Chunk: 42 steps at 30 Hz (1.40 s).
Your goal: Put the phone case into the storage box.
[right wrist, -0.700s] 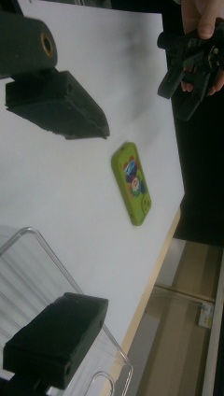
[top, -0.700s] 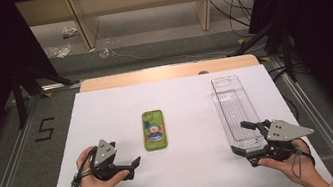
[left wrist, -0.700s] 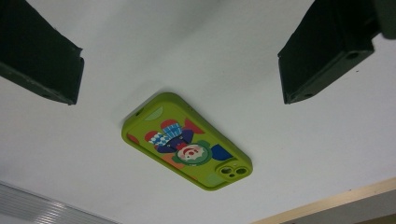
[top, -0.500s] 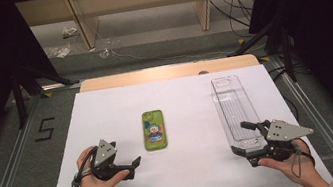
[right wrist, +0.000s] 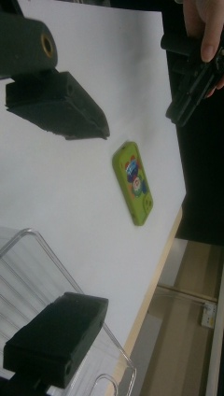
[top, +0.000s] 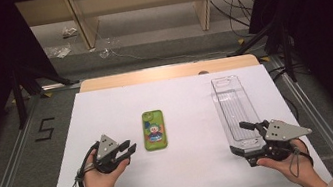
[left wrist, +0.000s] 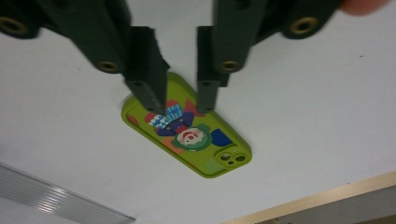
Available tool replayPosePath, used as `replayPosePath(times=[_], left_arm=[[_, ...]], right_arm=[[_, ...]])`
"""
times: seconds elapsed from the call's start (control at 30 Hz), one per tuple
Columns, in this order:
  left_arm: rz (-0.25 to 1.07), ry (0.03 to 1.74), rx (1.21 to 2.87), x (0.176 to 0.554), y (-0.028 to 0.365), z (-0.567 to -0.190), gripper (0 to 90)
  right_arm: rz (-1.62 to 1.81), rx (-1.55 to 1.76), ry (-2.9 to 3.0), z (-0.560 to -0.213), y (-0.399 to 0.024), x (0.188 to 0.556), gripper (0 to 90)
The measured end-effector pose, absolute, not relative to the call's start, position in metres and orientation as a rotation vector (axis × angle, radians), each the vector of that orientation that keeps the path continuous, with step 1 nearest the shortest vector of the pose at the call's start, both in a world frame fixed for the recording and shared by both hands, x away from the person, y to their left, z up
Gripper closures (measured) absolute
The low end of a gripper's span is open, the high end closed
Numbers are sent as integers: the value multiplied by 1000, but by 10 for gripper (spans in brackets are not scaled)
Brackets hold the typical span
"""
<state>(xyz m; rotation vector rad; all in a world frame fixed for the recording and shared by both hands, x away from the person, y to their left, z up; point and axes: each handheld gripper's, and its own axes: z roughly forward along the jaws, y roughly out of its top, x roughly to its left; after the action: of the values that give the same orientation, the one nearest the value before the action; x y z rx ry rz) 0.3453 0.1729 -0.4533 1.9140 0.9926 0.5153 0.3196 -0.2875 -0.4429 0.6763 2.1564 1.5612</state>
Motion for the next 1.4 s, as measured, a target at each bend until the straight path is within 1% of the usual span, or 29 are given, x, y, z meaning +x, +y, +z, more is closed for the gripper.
replayPosePath(times=[0.03, 0.07, 0.13, 0.37, 0.4, 0.43, 0.63, 0.87, 1.1, 1.4], left_arm=[[510, 994, 1914, 347, 170, -453, 800], [508, 992, 1917, 348, 168, -453, 887], [490, 987, 1927, 350, 162, -452, 895], [418, 970, 1962, 363, 135, -454, 897], [404, 966, 1973, 369, 126, -455, 897], [404, 966, 1973, 369, 126, -455, 897], [366, 955, 2024, 387, 95, -462, 897], [343, 956, 2069, 398, 76, -471, 897], [330, 950, 2113, 407, 63, -481, 897], [335, 971, 2148, 412, 57, -487, 897]], right_arm=[[1561, 676, 2156, -443, -288, 320, 161], [1561, 674, 2158, -443, -287, 320, 162], [1560, 674, 2157, -443, -287, 320, 162], [1563, 678, 2158, -443, -286, 320, 162], [1563, 676, 2158, -443, -286, 320, 162], [1563, 676, 2158, -443, -286, 320, 162], [1569, 679, 2155, -443, -286, 320, 162], [1573, 681, 2157, -443, -287, 320, 162], [1574, 681, 2158, -444, -287, 320, 162], [1578, 685, 2157, -444, -287, 320, 162]])
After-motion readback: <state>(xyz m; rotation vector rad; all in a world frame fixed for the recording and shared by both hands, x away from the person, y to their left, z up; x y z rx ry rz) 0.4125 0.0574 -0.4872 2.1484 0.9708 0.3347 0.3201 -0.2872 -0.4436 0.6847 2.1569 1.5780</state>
